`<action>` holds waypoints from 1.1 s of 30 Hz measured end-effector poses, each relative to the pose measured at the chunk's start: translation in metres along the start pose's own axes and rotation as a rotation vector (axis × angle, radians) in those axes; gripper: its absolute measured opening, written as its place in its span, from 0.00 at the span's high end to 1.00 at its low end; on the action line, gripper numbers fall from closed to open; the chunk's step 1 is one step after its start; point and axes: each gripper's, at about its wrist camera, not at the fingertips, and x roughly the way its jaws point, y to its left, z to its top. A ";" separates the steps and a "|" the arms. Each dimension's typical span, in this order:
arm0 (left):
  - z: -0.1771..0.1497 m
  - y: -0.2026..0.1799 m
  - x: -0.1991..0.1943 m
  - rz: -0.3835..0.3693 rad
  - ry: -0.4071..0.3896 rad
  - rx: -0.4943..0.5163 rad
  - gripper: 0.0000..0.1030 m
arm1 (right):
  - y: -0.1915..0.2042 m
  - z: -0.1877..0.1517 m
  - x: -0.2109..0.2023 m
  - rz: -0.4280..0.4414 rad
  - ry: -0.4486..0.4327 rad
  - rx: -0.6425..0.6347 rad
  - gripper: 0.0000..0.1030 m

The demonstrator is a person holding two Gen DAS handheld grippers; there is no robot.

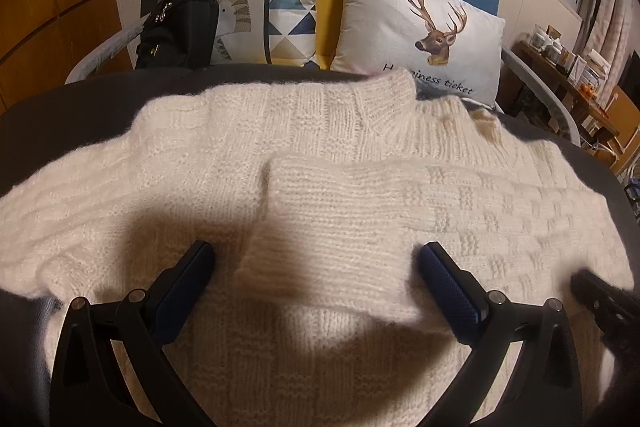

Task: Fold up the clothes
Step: 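Grasp the other sweater sleeve cuff with the left gripper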

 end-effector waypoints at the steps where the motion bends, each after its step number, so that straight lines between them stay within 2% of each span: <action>1: -0.003 0.001 -0.003 -0.002 0.003 0.001 0.00 | 0.002 -0.004 -0.002 -0.007 0.004 -0.001 0.81; 5: -0.015 0.008 -0.016 -0.028 0.018 0.006 0.00 | 0.003 -0.021 -0.014 -0.008 0.005 0.008 0.81; 9: -0.026 0.028 -0.039 -0.114 0.045 0.020 0.00 | -0.003 -0.035 -0.028 0.013 -0.001 0.048 0.81; 13: -0.042 0.101 -0.082 -0.220 -0.005 -0.202 0.00 | 0.014 -0.031 -0.046 -0.016 -0.015 0.026 0.78; 15: -0.051 0.145 -0.100 -0.246 -0.057 -0.345 0.00 | 0.035 -0.024 -0.053 0.073 -0.060 0.008 0.79; 19: -0.062 0.223 -0.116 -0.151 -0.091 -0.539 0.00 | 0.104 -0.006 -0.035 0.156 -0.033 -0.144 0.80; 22: -0.066 0.278 -0.126 -0.071 -0.105 -0.659 0.00 | 0.143 0.004 -0.007 0.157 0.004 -0.213 0.81; 26: -0.077 0.342 -0.131 0.037 -0.112 -0.798 0.00 | 0.158 0.000 0.025 0.131 0.026 -0.171 0.81; 28: -0.082 0.370 -0.130 0.081 -0.106 -0.869 0.00 | 0.160 -0.002 0.027 0.123 0.018 -0.169 0.81; 33: -0.098 0.422 -0.125 0.108 -0.129 -1.065 0.00 | 0.163 -0.004 0.024 0.106 0.005 -0.181 0.81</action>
